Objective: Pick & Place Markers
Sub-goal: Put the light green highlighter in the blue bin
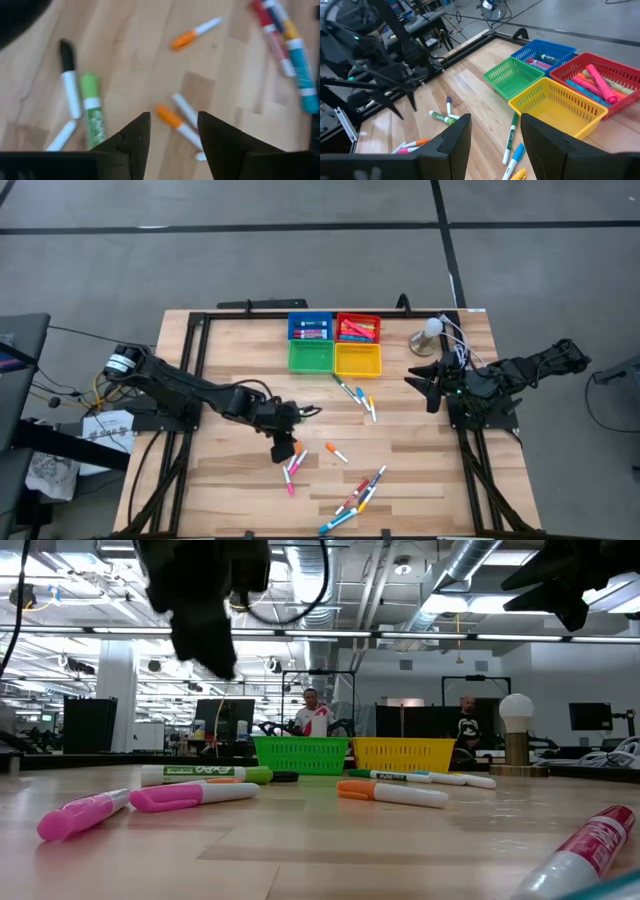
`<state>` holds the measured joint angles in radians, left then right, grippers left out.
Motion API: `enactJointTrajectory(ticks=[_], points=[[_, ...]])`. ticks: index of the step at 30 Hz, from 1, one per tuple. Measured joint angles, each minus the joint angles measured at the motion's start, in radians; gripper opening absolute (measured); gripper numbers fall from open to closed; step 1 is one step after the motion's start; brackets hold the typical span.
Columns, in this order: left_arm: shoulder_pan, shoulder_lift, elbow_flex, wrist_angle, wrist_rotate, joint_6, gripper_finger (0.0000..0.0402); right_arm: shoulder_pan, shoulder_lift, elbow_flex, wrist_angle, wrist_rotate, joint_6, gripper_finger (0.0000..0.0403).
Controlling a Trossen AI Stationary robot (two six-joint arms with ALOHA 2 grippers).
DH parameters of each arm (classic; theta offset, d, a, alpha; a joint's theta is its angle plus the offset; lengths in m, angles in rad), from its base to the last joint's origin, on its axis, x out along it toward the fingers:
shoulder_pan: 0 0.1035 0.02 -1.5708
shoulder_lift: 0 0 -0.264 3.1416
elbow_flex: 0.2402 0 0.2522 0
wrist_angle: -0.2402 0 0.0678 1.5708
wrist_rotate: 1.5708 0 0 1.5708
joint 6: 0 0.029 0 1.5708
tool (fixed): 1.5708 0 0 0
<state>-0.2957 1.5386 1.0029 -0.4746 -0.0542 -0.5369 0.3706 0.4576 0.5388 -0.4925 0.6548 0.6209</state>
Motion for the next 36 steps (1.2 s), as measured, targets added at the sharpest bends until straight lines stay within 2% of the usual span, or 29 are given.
enactJointTrajectory(ticks=[16,23,36], points=[[0.023,0.001,-0.071,0.0,-0.006,-0.029,0.0269,0.0,0.0,0.0,0.0,0.0,0.0,0.0162],[0.023,0.015,-0.072,0.005,-0.006,-0.024,0.0273,0.0,0.0,0.0,0.0,0.0,0.0,0.0162],[0.023,0.157,-0.086,0.026,-0.051,-0.022,0.027,0.0,0.0,0.0,0.0,0.0,0.0,0.0162]])
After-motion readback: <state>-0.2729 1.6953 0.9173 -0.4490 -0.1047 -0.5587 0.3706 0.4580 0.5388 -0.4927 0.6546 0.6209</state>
